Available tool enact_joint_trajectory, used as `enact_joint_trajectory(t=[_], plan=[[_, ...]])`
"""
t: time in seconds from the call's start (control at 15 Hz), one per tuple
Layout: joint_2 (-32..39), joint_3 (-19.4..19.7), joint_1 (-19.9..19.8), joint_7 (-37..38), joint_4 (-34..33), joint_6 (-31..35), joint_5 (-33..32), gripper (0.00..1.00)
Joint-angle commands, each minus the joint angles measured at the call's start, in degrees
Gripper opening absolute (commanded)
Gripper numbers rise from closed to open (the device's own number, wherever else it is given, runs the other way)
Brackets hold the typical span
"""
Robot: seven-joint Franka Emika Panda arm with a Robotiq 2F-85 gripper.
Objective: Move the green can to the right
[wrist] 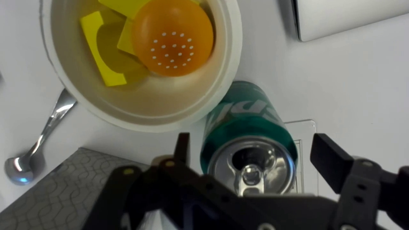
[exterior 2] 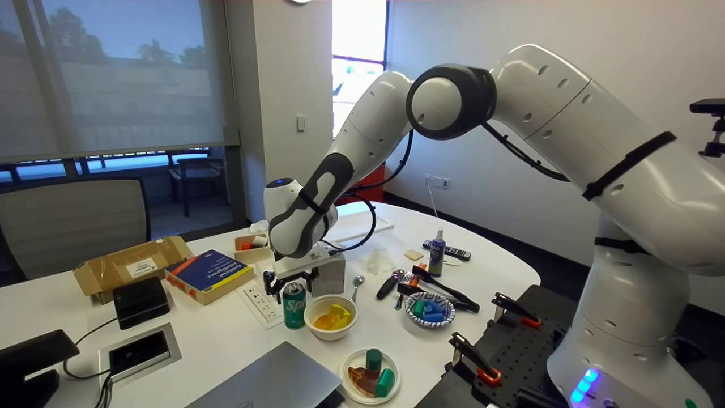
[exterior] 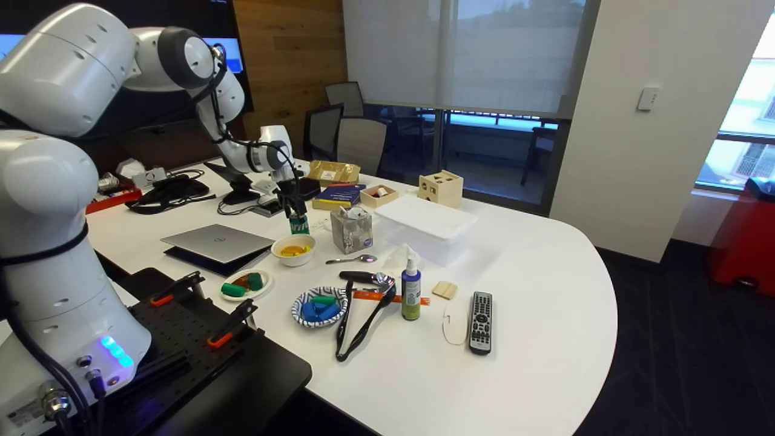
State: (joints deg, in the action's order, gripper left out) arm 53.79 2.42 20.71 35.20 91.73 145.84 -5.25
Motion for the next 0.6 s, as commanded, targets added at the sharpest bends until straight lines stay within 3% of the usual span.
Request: enact_joint_trajectory(t=[0.0,0.2,0.53], plan=[[1.01,0.58,0.28,-0.65,-1.97,-1.5,1.34,0.69],[1.34,0.7,0.41,-0.67,-2.4,-1.97,1.23,0.46],[-0.16,0.59,0.46,-1.01,-1.65,-1.99,1.05,0.45]])
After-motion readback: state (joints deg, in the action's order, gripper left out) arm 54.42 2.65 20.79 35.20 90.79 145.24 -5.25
